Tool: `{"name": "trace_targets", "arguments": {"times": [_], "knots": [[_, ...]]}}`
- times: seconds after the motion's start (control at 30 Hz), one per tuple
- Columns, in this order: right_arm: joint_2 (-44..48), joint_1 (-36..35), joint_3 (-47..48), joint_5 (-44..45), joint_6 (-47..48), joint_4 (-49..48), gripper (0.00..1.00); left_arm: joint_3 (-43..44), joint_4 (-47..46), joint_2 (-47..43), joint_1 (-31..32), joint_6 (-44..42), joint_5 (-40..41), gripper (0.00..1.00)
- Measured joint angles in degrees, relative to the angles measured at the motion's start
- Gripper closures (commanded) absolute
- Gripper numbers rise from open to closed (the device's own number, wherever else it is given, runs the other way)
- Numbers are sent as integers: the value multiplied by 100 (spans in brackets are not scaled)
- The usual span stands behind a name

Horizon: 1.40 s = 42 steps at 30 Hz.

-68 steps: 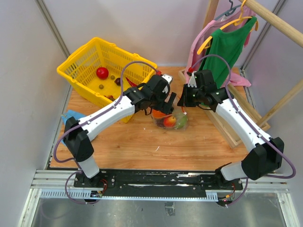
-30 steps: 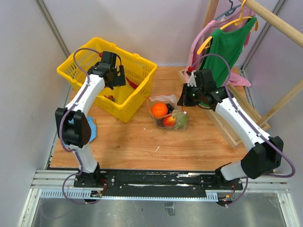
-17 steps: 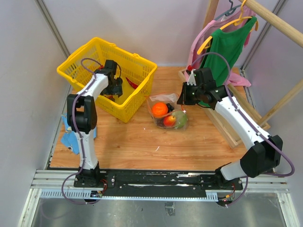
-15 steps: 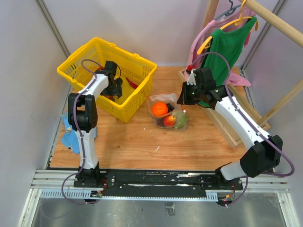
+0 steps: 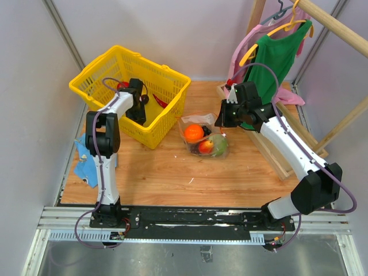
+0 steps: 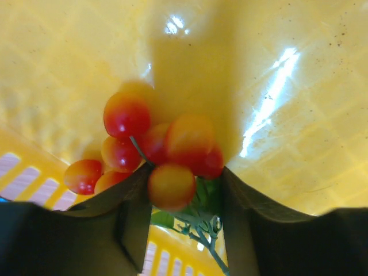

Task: Place the food in the zip-top bag and seal the zipper
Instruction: Pick up the fake fruit from the bin.

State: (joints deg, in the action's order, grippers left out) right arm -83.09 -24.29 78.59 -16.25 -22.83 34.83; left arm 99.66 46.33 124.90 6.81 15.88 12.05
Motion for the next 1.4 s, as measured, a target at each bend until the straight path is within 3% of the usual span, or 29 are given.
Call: {"name": "trace_targets", "arguments": {"times": [0.13,0.4,0.73,1.4], "knots": [[-2,0,0,0,11,0,97,-20,0,-2,0,2,-186,74],[-2,0,0,0,11,2,97,-188,-9,-181,0,4,-472,93],[-2,4,0,0,9,0,97,-238,-70,-1200,127,-20,-702,95],[81,11,-13,7,-2,-22,97,61,-175,-3303,1266,-155,-859,94]]}}
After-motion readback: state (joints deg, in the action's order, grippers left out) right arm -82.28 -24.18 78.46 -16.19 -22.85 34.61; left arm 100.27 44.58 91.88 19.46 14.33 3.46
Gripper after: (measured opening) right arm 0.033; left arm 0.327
